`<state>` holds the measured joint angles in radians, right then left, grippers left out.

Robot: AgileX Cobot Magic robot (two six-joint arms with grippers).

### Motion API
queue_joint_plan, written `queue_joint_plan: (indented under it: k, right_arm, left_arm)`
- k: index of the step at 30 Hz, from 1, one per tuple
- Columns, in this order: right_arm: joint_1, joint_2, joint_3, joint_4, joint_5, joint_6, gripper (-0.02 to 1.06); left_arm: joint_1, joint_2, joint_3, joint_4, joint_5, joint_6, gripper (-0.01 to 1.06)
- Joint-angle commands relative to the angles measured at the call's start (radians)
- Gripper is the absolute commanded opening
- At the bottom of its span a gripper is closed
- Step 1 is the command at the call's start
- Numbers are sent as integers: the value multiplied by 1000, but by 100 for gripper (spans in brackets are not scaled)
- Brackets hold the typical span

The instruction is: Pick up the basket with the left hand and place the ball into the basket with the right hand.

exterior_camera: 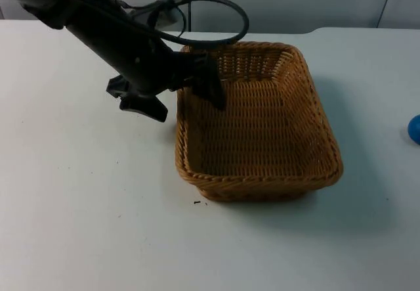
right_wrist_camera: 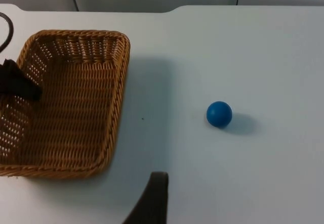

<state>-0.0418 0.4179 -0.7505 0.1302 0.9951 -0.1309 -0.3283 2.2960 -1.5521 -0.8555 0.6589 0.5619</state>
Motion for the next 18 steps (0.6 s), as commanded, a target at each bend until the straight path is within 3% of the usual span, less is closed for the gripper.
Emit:
queue_joint_plan:
  k: [1,4,5,8,10,18]
  right_arm:
    - [-8,5,-8,-2,-16,2,85]
    - [-8,5,-8,-2,-20,2,85]
    - [-8,5,-8,-2,-20,2,85]
    - [-8,5,-8,-2,-27,2,85]
    - [-8,5,-8,-2,-27,2,85]
    - [-8,5,-8,-2,-28,2,85]
  left_arm:
    - [-13,10,-18,1,9,-24,103]
    - [-15,19,-18,2,7,-24,85]
    - [-15,19,-18,2,7,-24,85]
    - [-15,31,-18,-2,9,-31,64]
    - [-15,31,-18,-2,9,-31,60]
    - [-15,31,-18,-58,-24,-38,20]
